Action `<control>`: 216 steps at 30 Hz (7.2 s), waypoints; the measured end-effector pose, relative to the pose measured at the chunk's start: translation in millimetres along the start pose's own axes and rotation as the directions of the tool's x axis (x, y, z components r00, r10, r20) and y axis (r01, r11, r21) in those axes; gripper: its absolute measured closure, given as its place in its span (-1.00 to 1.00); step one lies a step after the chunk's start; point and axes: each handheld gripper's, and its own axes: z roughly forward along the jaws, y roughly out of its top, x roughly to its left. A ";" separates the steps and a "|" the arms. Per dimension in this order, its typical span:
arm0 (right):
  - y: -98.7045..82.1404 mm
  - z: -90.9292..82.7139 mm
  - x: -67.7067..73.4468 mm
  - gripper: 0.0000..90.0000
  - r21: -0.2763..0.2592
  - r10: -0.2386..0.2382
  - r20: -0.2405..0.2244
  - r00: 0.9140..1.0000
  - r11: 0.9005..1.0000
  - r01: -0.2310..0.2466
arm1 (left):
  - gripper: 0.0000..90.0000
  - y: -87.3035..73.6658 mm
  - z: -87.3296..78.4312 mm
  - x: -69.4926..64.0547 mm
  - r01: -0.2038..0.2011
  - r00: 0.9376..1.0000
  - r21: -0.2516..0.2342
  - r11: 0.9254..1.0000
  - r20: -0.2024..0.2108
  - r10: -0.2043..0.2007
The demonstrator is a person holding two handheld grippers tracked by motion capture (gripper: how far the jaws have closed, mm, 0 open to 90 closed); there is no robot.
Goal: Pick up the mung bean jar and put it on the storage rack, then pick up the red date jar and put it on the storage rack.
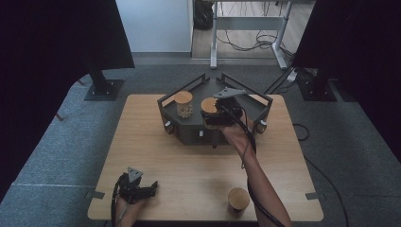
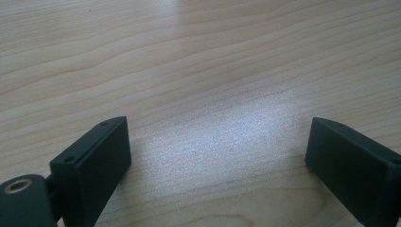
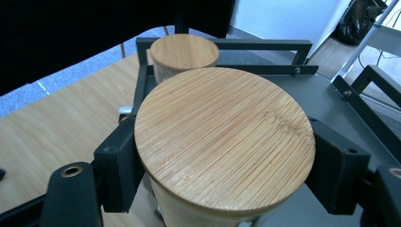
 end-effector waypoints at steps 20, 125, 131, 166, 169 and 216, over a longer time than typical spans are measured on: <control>1.8 36.5 -27.5 -0.47 0.020 -0.012 0.034 0.999 1.000 0.012 | -0.84 0.1 -0.2 0.3 -0.004 1.000 0.003 1.000 -0.001 0.004; -134.6 -115.4 29.4 -0.74 -0.087 0.051 -0.003 0.999 0.995 -0.051 | -0.84 0.0 -0.2 -0.8 -0.006 1.000 0.004 1.000 0.003 0.006; -151.8 -119.5 28.5 -0.73 -0.068 0.014 0.028 1.000 0.998 -0.012 | -0.84 -0.1 0.0 -1.1 -0.006 1.000 0.002 1.000 0.004 0.006; -250.7 -97.7 -32.5 -0.72 0.035 0.084 0.193 0.978 0.995 -0.092 | -0.84 -0.5 -0.5 -2.1 -0.009 1.000 0.002 1.000 0.006 0.009; -256.4 -94.3 -35.5 -0.72 0.048 0.088 0.203 0.975 0.994 -0.099 | -0.84 -0.5 -0.5 -2.1 -0.010 1.000 0.002 1.000 0.006 0.009; -252.9 -124.8 1.3 -0.76 -0.016 0.099 0.186 0.978 0.995 -0.098 | -0.84 -1.7 -1.7 -3.2 -0.009 1.000 0.002 1.000 0.006 0.009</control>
